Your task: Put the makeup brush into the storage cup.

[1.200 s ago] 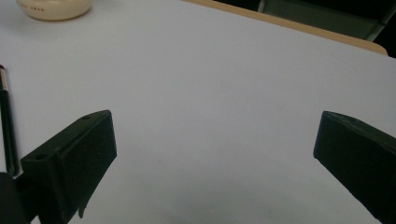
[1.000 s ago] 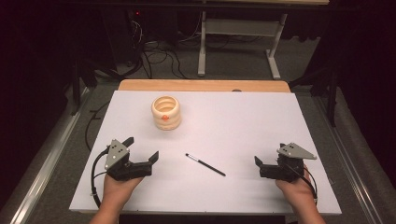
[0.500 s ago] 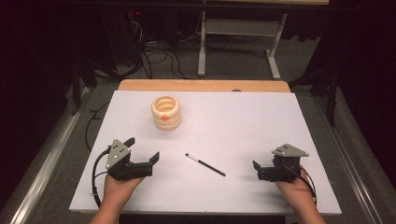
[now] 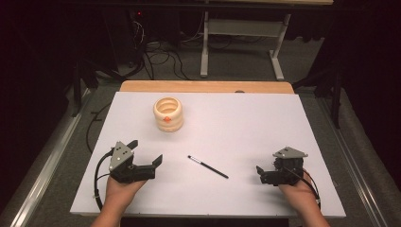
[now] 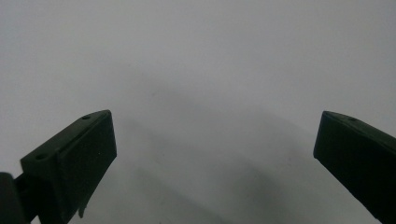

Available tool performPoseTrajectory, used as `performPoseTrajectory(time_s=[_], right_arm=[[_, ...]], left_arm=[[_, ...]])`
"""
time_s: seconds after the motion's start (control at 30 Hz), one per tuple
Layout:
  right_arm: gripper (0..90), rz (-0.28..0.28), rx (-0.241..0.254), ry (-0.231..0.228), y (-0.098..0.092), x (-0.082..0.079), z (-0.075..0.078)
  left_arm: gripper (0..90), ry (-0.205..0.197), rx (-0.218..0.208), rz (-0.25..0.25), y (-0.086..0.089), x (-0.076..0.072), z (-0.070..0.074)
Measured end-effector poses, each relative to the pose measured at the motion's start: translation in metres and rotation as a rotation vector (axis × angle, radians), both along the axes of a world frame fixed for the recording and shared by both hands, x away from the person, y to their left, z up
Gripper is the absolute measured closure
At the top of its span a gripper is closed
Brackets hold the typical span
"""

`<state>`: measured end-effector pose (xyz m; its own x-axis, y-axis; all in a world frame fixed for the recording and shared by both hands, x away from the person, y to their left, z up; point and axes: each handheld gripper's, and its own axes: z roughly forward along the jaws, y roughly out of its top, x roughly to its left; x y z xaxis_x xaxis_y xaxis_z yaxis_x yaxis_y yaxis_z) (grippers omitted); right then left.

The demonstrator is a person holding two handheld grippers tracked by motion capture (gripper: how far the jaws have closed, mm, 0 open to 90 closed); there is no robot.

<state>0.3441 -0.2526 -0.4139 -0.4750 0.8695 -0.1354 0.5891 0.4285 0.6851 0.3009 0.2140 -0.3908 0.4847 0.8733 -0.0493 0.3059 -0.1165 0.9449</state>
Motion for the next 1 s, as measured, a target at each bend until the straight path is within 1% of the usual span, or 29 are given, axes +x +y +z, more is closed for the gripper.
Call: performPoseTrajectory(time_s=[0.1, 0.13, 0.23, 0.27, 0.33, 0.4, 0.53, 0.57, 0.6, 0.63, 0.67, 0.7, 0.8, 0.87, 0.93, 0.97, 1.0], right_arm=[[0.8, -0.003, 0.001, 0.006, 0.0, 0.0, -0.001], [0.8, -0.005, -0.005, 0.019, 0.0, 0.001, -0.001], [0.8, -0.002, -0.016, 0.014, 0.001, 0.001, -0.001], [0.8, -0.001, -0.017, 0.015, 0.002, 0.0, -0.001], [0.8, -0.003, -0.015, 0.011, 0.002, 0.0, -0.001], [0.8, 0.002, -0.011, 0.021, 0.003, 0.001, -0.001], [0.8, -0.021, 0.039, 0.037, 0.004, 0.005, 0.003], [0.8, -0.014, 0.045, 0.042, 0.004, 0.007, 0.005], [0.8, -0.01, 0.052, 0.057, 0.004, 0.008, 0.006], [0.8, -0.01, 0.052, 0.057, 0.004, 0.008, 0.006], [0.8, -0.009, 0.03, 0.081, 0.007, 0.01, 0.008], [0.8, -0.003, 0.019, 0.098, 0.008, 0.012, 0.009], [0.8, 0.013, -0.006, 0.11, 0.011, 0.015, 0.015], [0.8, 0.032, -0.007, 0.122, 0.012, 0.017, 0.018], [0.8, 0.032, -0.014, 0.146, 0.013, 0.018, 0.02], [0.8, 0.032, -0.014, 0.146, 0.013, 0.018, 0.02], [0.8, 0.047, -0.039, 0.166, 0.015, 0.018, 0.019]], left_arm=[[0.8, 0.002, 0.0, -0.002, 0.0, 0.0, 0.0], [0.8, 0.004, 0.003, -0.007, -0.001, 0.001, -0.001], [0.8, 0.004, 0.004, -0.008, -0.002, 0.001, -0.001], [0.8, -0.004, 0.011, -0.004, -0.002, 0.0, -0.001], [0.8, -0.006, 0.006, -0.002, -0.002, 0.0, -0.001], [0.8, -0.006, 0.006, 0.002, -0.001, 0.0, -0.002], [0.8, 0.005, 0.013, 0.001, 0.0, 0.002, -0.005], [0.8, 0.005, 0.013, 0.001, 0.0, 0.002, -0.005], [0.8, 0.007, 0.013, 0.003, 0.0, 0.002, -0.005], [0.8, 0.007, 0.013, 0.003, 0.0, 0.002, -0.005], [0.8, 0.007, 0.011, 0.005, 0.001, 0.002, -0.005], [0.8, 0.006, 0.007, 0.006, 0.001, 0.002, -0.005], [0.8, 0.001, 0.005, 0.008, 0.002, 0.001, -0.004], [0.8, -0.001, 0.003, 0.008, 0.002, 0.001, -0.004], [0.8, -0.001, 0.003, 0.004, 0.001, 0.0, -0.004], [0.8, -0.001, 0.003, 0.004, 0.001, 0.0, -0.004], [0.8, -0.003, 0.005, 0.001, 0.001, 0.0, -0.004]])
